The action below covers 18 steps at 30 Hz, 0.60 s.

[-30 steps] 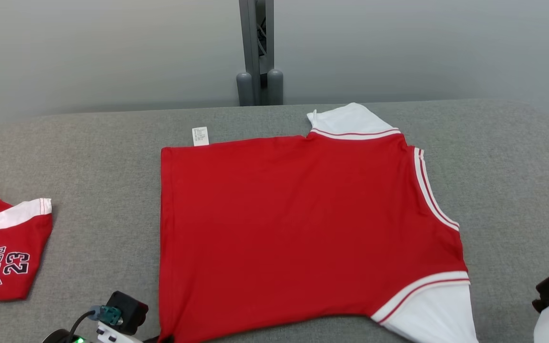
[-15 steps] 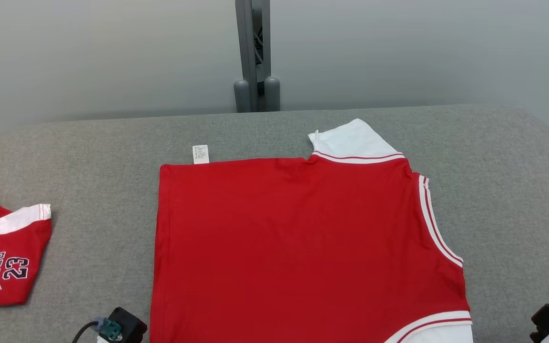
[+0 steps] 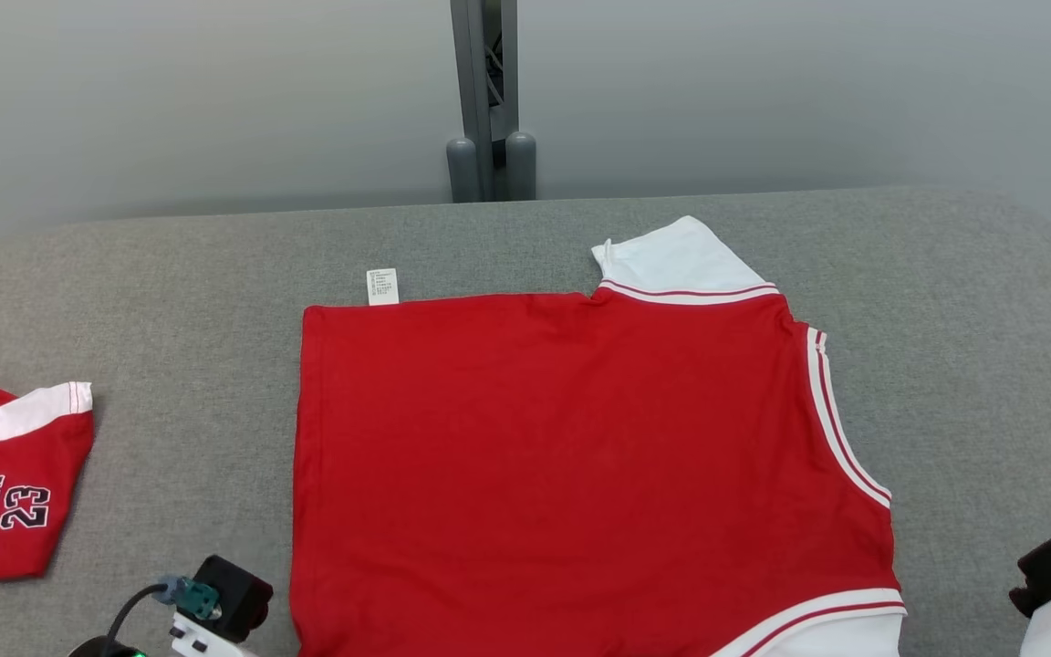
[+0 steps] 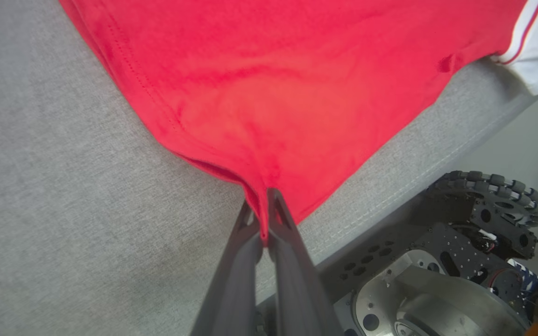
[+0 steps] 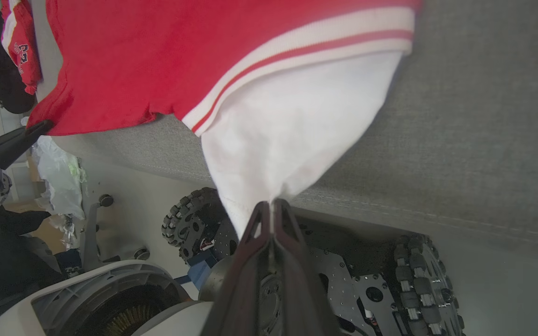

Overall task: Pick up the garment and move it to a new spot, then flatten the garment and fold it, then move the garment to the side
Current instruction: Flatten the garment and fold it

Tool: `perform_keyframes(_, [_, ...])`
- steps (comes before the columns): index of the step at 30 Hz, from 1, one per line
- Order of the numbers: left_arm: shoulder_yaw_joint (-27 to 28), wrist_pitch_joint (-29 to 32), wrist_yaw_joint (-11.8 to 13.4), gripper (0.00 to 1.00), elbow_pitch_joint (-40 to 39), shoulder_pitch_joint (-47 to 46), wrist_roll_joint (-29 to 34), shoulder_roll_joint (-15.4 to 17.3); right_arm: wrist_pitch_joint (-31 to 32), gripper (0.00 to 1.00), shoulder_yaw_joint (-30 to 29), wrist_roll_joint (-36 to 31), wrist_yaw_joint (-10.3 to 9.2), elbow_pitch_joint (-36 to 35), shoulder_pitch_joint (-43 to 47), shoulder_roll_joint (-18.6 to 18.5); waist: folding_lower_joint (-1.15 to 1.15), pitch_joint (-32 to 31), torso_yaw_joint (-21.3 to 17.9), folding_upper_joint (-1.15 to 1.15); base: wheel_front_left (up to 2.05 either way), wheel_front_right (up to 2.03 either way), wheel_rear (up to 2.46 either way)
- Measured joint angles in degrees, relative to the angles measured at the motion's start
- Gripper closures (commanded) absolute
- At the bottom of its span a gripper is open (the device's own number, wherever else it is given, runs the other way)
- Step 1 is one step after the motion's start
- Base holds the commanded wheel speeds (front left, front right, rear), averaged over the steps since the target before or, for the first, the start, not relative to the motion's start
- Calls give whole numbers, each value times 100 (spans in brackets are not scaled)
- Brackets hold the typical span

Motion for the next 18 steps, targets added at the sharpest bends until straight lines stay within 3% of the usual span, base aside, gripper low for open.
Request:
perform_keyframes(9, [381, -177, 164, 100, -135, -238, -214, -56, -222, 100, -355, -216, -1, -266, -556, 383, 0, 165, 4, 0, 0, 0, 0])
perform_keyframes(18, [662, -333, 324, 100, 11, -528, -355, -331, -1194, 100, -353, -401, -1, -113, -1355, 512, 0, 420, 9, 0, 0, 0, 0])
